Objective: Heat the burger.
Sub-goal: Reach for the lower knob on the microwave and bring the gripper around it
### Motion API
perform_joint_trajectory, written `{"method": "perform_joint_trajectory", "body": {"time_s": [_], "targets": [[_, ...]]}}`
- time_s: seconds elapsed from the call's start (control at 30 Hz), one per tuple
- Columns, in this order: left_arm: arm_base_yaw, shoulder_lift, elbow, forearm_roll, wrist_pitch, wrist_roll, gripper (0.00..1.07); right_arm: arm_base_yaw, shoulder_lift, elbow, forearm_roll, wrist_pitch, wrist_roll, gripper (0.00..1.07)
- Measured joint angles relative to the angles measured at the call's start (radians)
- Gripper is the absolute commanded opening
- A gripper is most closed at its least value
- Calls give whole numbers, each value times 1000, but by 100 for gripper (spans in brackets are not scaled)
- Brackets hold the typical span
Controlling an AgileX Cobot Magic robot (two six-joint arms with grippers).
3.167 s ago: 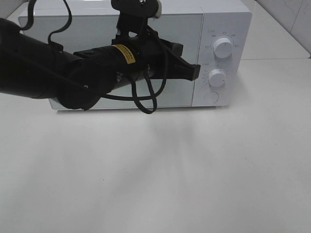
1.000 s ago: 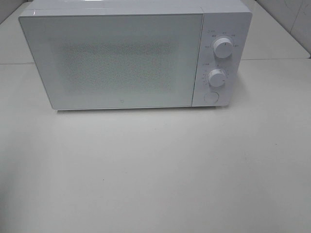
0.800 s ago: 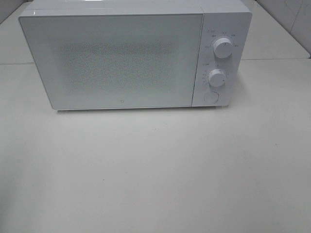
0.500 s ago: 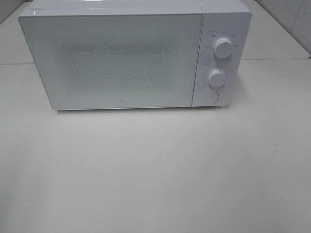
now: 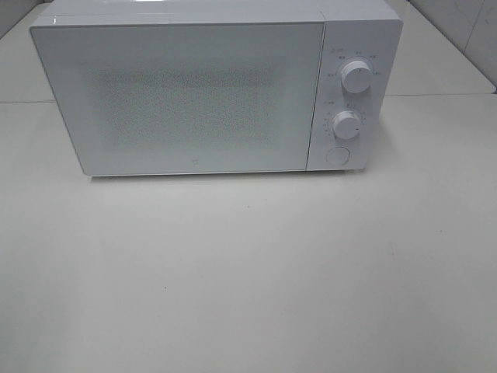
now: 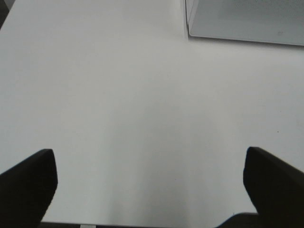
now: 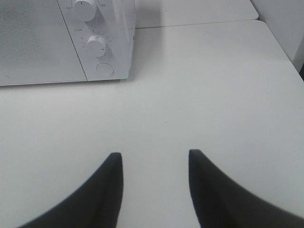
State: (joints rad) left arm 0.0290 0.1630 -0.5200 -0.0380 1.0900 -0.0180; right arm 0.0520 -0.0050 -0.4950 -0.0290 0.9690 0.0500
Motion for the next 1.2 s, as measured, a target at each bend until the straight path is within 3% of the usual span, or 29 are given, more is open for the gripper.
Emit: {"method": "perform_joint_trajectory", "body": {"time_s": [0.23,1.2], "targets": [[0,-165,0,24,-4,0,102,0,0,0,0,0,0,47],[3,-168,0,28,-4,0,102,0,0,0,0,0,0,47]]}}
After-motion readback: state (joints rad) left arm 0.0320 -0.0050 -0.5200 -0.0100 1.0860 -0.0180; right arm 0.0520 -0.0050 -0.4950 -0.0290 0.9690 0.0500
